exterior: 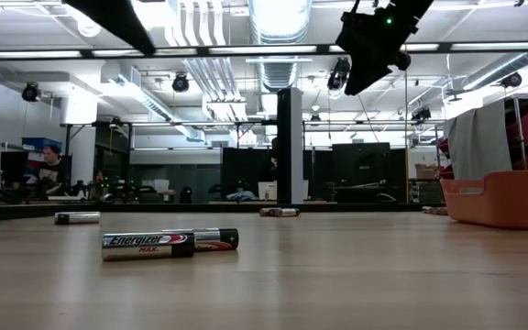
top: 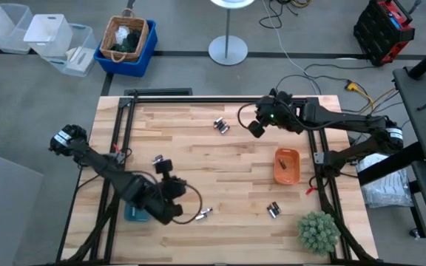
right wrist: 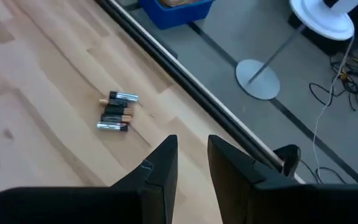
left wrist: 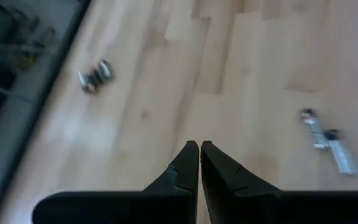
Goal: Sort batteries
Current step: Put the black battery into the orange bin
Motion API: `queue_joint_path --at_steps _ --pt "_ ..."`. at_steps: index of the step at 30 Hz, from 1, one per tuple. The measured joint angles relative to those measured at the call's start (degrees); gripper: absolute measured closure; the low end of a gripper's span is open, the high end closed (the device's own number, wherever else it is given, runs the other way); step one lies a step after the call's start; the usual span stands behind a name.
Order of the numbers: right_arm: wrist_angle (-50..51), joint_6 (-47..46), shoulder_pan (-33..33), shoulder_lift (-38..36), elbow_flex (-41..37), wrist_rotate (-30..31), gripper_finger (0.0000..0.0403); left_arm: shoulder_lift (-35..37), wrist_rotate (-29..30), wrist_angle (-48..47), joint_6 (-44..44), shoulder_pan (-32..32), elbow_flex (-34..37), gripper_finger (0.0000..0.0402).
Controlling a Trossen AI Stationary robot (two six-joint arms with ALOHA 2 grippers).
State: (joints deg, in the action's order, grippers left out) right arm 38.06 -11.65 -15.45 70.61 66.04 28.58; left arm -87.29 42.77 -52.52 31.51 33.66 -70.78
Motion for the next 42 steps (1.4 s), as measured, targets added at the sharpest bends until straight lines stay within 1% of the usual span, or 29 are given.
queue_joint_path --at_steps 4,8,12,16,20,25,29,36,42 --pt "3.4 -4.3 -2.8 0.0 0.0 0.0 0.0321 0.0 6.6 -0.8 -4.8 -3.2 0.1 0.0402" --pt "6.2 -7.3 -5.5 0.8 0.0 0.1 0.0321 0.1 7.9 -1.2 -7.3 -4.9 1.1 0.0402" --pt "11.1 -10.6 -8.8 3.1 0.0 0.0 0.0321 1.8 7.3 0.2 -7.3 -5.3 5.0 0.0402" --pt "15.0 -12.6 -12.9 6.5 0.0 0.0 0.0321 5.6 1.5 4.5 -7.9 -5.4 9.7 0.0402" --pt "17.4 -14.2 -17.9 10.2 0.0 0.0 0.0321 10.4 -1.7 11.5 -9.7 -5.3 13.4 0.0402" --pt "20.9 -15.4 -24.4 15.6 0.0 0.2 0.0321 15.8 -1.7 18.5 -14.1 -5.4 18.3 0.0402" --pt "21.1 -14.2 -27.1 19.0 0.0 0.2 0.0320 18.5 -0.8 19.6 -14.3 -5.4 20.7 0.0402" --pt "21.1 -13.2 -28.5 21.2 0.0 0.9 0.0301 20.9 1.3 19.6 -13.5 -5.4 22.1 0.0402" --pt "20.6 -13.2 -28.5 19.9 0.2 1.5 0.0278 20.6 1.9 19.6 -13.7 -5.4 22.1 0.0402"
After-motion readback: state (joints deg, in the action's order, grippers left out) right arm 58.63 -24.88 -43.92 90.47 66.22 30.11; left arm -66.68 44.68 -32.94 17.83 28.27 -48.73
